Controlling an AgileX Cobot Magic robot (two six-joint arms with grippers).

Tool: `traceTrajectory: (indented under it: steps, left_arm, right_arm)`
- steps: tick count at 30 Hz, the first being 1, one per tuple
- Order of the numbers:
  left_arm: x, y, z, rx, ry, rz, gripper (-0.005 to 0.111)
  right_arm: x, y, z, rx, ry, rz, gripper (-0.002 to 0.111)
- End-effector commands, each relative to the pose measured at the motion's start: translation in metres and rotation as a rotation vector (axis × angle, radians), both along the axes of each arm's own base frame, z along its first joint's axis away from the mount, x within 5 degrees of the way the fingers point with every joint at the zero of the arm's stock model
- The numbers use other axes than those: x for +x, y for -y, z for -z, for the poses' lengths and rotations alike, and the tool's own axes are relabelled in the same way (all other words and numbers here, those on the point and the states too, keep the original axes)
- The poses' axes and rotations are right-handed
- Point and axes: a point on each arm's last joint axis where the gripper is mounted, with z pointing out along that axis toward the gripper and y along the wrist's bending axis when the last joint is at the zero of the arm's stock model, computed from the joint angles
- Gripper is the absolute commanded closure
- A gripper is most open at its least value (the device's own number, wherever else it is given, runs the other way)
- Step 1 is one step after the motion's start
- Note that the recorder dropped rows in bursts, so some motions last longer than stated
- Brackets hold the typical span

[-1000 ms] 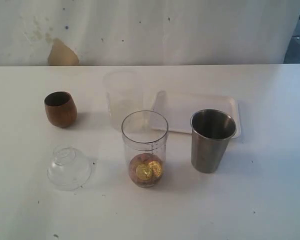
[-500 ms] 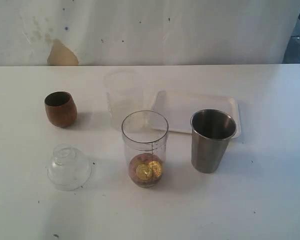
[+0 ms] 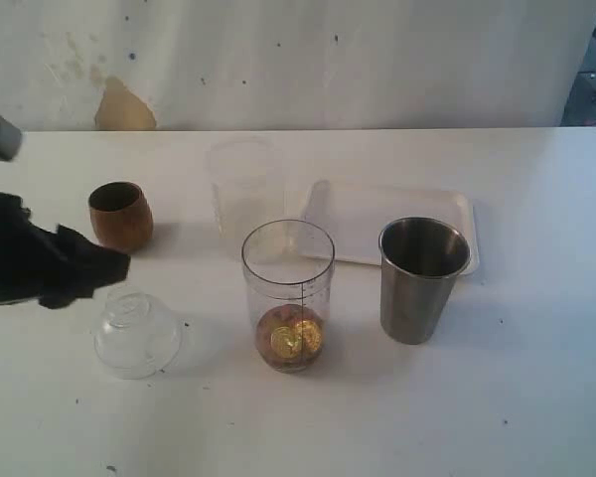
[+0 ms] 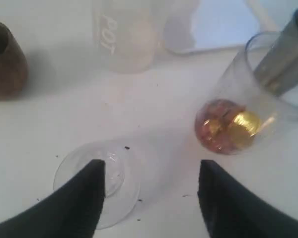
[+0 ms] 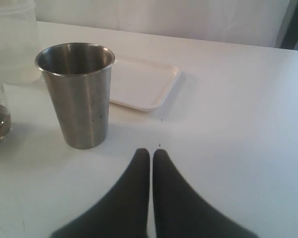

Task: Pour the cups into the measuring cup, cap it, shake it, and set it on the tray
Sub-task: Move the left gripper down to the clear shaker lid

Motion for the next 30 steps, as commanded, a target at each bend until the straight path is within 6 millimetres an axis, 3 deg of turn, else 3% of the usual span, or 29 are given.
traceTrajectory:
  steps: [1,7,14,19,24,29,30]
  left_arm:
    - [0.023,0.017,0.027,0.115,-0.002,0.023,0.04]
    - [0.049,0.023,0.044,0.159,-0.027,-0.003,0.04]
    - [0.057,0.024,0.069,0.205,-0.087,-0.007,0.04]
    - [0.06,0.023,0.073,0.238,-0.07,-0.005,0.042]
    - [0.054,0.026,0.075,0.227,-0.125,0.043,0.068]
    - [0.05,0.025,0.078,0.282,-0.137,0.128,0.104]
    - [0.05,0.025,0.078,0.287,-0.139,0.136,0.106]
  right_arm:
    - [0.0,0.0,0.0,0.006,0.003,0.007,0.106]
    - [0.0,0.0,0.0,0.006,0.003,0.007,0.106]
    - [0.0,0.0,0.0,0.009,0.003,0.007,0.106]
    - [0.0,0.0,0.0,0.009,0.003,0.007,0.106]
    - [0.0,0.0,0.0,0.009,0.003,0.007,0.106]
    - [0.0,0.0,0.0,0.009,0.003,0.007,0.106]
    - [0.0,0.0,0.0,0.009,0.003,0.007,0.106]
